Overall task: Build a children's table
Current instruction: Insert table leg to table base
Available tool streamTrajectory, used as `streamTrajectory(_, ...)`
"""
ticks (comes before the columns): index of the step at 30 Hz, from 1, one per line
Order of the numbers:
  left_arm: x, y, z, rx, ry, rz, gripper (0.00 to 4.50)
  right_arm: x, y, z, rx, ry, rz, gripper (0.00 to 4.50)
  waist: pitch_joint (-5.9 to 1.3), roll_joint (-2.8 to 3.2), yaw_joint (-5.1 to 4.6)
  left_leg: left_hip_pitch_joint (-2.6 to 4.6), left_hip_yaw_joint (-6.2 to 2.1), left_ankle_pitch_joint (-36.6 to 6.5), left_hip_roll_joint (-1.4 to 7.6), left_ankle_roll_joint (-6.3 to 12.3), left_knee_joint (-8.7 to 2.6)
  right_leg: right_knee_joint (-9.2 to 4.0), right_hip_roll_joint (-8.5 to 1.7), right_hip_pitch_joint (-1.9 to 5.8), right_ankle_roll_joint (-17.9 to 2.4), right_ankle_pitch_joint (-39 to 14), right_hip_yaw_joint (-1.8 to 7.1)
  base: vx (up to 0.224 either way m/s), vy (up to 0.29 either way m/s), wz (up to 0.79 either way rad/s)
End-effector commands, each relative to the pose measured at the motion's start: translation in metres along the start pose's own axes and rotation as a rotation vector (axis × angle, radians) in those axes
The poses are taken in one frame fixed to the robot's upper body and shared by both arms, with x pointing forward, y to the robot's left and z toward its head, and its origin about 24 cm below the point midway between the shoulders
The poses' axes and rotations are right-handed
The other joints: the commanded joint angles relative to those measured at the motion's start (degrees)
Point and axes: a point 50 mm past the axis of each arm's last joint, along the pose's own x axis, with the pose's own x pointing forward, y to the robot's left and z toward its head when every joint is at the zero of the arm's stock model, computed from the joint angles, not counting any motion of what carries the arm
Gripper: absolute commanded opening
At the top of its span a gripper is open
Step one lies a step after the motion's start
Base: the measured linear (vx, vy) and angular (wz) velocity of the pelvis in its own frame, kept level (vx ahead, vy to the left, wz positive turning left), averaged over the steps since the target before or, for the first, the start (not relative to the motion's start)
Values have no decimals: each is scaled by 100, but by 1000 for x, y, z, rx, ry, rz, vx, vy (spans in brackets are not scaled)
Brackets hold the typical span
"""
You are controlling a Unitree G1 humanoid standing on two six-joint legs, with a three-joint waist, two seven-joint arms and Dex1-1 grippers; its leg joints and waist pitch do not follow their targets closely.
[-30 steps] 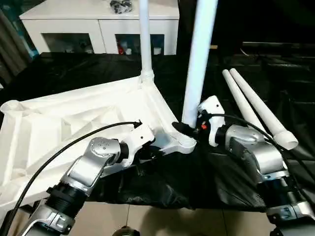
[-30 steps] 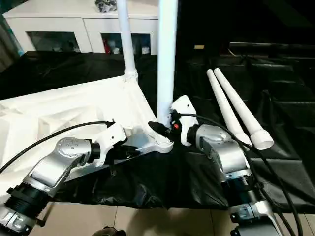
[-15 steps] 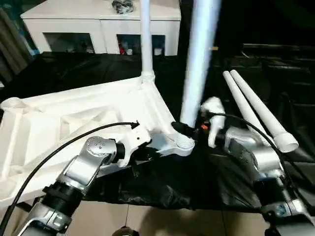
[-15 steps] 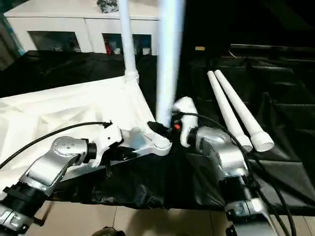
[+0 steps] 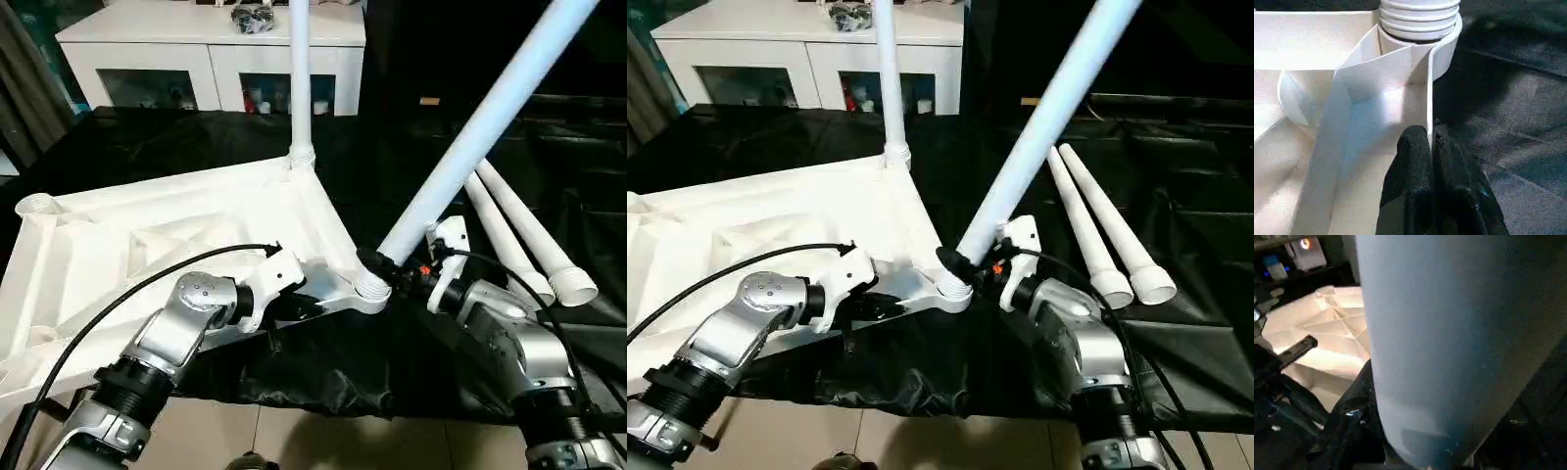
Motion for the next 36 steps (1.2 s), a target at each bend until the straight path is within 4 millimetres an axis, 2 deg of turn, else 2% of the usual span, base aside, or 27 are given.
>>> streamTrajectory(1, -7, 13, 12, 36, -40, 75, 0, -6, 2, -28, 17, 148, 1, 189, -293, -43, -7, 180, -238, -2293, 336, -235, -503, -579, -396, 92, -819, -2589, 266, 0, 0, 0)
streamTrajectory(4, -7, 13, 11, 49, -31, 68, 0, -2, 4, -26, -29, 185, 35, 189, -283, -73, -15, 176, -244, -2358, 336, -226, -509, -595, -402, 88, -797, -2710, 263, 0, 0, 0)
streamTrajectory(6, -9, 12, 11, 55, -26, 63, 0, 1, 7, -26, -50, 218, 72, 189, -278, -65, -20, 178, -257, -2407, 340, -236, -511, -595, -411, 87, -770, -2834, 259, 0, 0, 0)
streamTrajectory(9, -11, 12, 10, 61, -20, 56, 0, 3, 8, -27, -69, 254, 117, 189, -277, -105, -28, 168, -255, -2376, 342, -208, -515, -603, -413, 86, -740, -2865, 266, 0, 0, 0)
streamTrajectory(10, -12, 12, 10, 62, -18, 56, 0, 3, 9, -27, -75, 269, 133, 189, -279, -88, -21, 168, -251, -2334, 342, -196, -509, -601, -420, 79, -747, -2835, 275, 0, 0, 0)
streamTrajectory(11, -13, 12, 9, 62, -16, 56, 0, 3, 10, -28, -82, 281, 148, 189, -277, -143, -29, 158, -246, -2308, 347, -182, -517, -602, -411, 86, -751, -2797, 271, 0, 0, 0)
streamTrajectory(12, -13, 12, 9, 62, -16, 56, 0, 3, 10, -28, -82, 281, 148, 189, -284, -129, -16, 154, -252, -2262, 347, -178, -515, -584, -417, 94, -760, -2752, 272, 0, 0, 0)
streamTrajectory(18, -20, 8, 6, 87, -5, 11, 0, 6, 14, -31, -98, 325, 255, 189, -286, -146, -14, 155, -253, -2269, 366, -179, -534, -567, -414, 85, -826, -2598, 277, 0, 0, 0)
streamTrajectory(19, -21, 7, 7, 91, -4, 4, 0, 5, 16, -31, -104, 327, 272, 189, -284, -181, -16, 154, -252, -2286, 371, -182, -540, -553, -412, 88, -844, -2549, 277, 0, 0, 0)
streamTrajectory(21, -23, 7, 7, 99, -1, -10, 0, 5, 17, -31, -113, 334, 301, 189, -281, -171, -21, 166, -249, -2360, 374, -224, -549, -556, -402, 76, -859, -2490, 281, 0, 0, 0)
streamTrajectory(22, -26, 7, 9, 115, 1, -35, 0, 5, 20, -32, -117, 343, 351, 189, -256, -219, -17, 156, -251, -2375, 368, -204, -556, -554, -408, 76, -856, -2511, 284, 0, 0, 0)
streamTrajectory(24, -29, 7, 10, 123, 3, -53, 0, 4, 23, -32, -121, 349, 385, 189, -237, -236, -15, 158, -252, -2425, 375, -195, -568, -566, -418, 69, -834, -2603, 290, 0, 0, 0)
streamTrajectory(25, -31, 8, 10, 129, 12, -60, 0, 3, 23, -33, -124, 353, 405, 189, -238, -222, -4, 181, -250, -2439, 383, -219, -569, -569, -422, 53, -858, -2563, 297, 0, 0, 0)
streamTrajectory(27, -37, 10, 10, 144, 36, -75, 0, 3, 25, -34, -133, 364, 456, 189, -237, -219, -2, 179, -259, -2494, 387, -257, -580, -555, -418, 59, -911, -2461, 290, 0, 0, 0)
streamTrajectory(28, -39, 12, 10, 147, 44, -78, 0, 3, 25, -34, -137, 367, 474, 189, -229, -236, -9, 169, -255, -2496, 385, -261, -587, -549, -415, 67, -942, -2388, 294, 0, 0, 0)
streamTrajectory(30, -41, 14, 9, 147, 50, -79, 0, 4, 24, -34, -136, 367, 479, 189, -229, -226, -8, 186, -251, -2527, 390, -276, -587, -541, -414, 60, -1004, -2331, 297, 0, 0, 0)
streamTrajectory(32, -42, 16, 9, 147, 57, -68, 0, 6, 22, -33, -149, 368, 469, 189, -251, -227, -2, 186, -250, -2499, 391, -306, -584, -524, -419, 80, -1074, -2247, 295, 0, 0, 0)
streamTrajectory(35, -43, 17, 10, 140, 55, -54, 0, 10, 19, -31, -154, 349, 432, 189, -255, -233, 0, 191, -249, -2516, 386, -321, -570, -529, -440, 75, -1090, -2338, 299, 0, 0, 0)
streamTrajectory(36, -42, 17, 10, 131, 47, -38, 0, 13, 16, -30, -157, 332, 392, 189, -235, -235, -9, 171, -260, -2561, 382, -324, -581, -543, -441, 85, -1059, -2485, 294, 0, 0, 0)
